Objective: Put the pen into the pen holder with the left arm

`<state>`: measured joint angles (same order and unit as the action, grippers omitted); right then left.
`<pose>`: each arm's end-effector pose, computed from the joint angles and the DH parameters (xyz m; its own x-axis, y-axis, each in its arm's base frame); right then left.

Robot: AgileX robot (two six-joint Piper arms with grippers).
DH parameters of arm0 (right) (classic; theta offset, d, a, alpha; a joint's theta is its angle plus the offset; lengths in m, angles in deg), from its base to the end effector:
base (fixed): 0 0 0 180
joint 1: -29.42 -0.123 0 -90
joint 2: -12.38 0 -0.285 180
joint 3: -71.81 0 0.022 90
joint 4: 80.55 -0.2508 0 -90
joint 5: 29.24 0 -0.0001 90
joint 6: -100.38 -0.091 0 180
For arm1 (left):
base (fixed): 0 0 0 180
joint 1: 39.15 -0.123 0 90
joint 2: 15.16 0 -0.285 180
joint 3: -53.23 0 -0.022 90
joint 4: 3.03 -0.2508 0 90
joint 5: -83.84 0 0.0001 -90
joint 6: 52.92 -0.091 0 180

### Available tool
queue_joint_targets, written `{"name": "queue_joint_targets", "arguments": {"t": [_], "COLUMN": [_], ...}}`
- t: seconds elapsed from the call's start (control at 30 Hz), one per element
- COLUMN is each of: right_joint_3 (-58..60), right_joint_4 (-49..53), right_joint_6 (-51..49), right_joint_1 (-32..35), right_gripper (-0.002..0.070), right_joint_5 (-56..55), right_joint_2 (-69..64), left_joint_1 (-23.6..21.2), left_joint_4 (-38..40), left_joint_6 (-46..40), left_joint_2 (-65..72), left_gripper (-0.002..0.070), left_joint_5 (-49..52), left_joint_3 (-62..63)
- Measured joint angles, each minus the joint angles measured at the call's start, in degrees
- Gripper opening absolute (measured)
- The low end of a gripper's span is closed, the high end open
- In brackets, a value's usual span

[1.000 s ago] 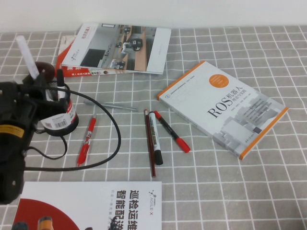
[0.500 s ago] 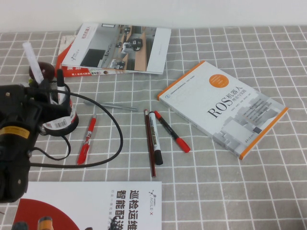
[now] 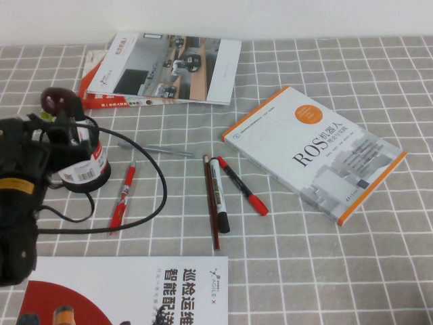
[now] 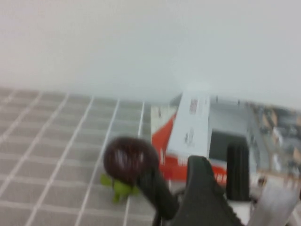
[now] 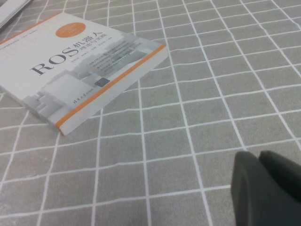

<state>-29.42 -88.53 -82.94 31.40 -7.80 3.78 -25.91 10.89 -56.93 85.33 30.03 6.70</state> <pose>0.0540 0.0028 0.1700 -0.3160 0.1974 -0.9280 0.0462 0.9802 0.1927 0.2921 -0.0506 0.1985 -0.0709 -0.0592 -0.9957 0.0309 0.9976 -0.0615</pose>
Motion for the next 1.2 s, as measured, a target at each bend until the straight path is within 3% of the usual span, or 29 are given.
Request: {"name": "queue_joint_targets", "arguments": {"t": [0.1,0.17,0.23,0.33,0.43,0.73,0.97,1.2], "right_joint_3": [0.00,0.00,0.00,0.00,0.00,0.00,0.00,0.00], "right_joint_4": [0.00,0.00,0.00,0.00,0.00,0.00,0.00,0.00], "right_joint_6": [0.00,0.00,0.00,0.00,0.00,0.00,0.00,0.00], "right_joint_1": [0.00,0.00,0.00,0.00,0.00,0.00,0.00,0.00], "right_gripper": [-0.0015,-0.0015,-0.0015,-0.0015,-0.0015,-0.0015,-0.0015,-0.0015], "right_joint_5": [0.00,0.00,0.00,0.00,0.00,0.00,0.00,0.00], "right_joint_2": [0.00,0.00,0.00,0.00,0.00,0.00,0.00,0.00], "left_joint_1": [0.00,0.00,0.00,0.00,0.00,0.00,0.00,0.00], "left_joint_4": [0.51,0.50,0.63,0.76,0.76,0.50,0.30,-3.67], "left_joint_6": [-0.68,-0.82,-0.82,-0.90,-1.66,-3.94,-3.94,-2.28], "left_joint_2": [-4.07,-9.72,-15.53,-26.23,-36.26,-61.47,-72.65,-73.38], "left_gripper": [0.0372,0.0333,0.0258,0.0090,0.0023,-0.0001,-0.0002,-0.0003], "left_joint_5": [1.28,4.98,11.00,23.38,36.78,65.04,77.48,82.76], "left_joint_3": [-0.83,-1.68,-2.22,-2.33,-2.46,-2.78,-2.78,-2.82]}}
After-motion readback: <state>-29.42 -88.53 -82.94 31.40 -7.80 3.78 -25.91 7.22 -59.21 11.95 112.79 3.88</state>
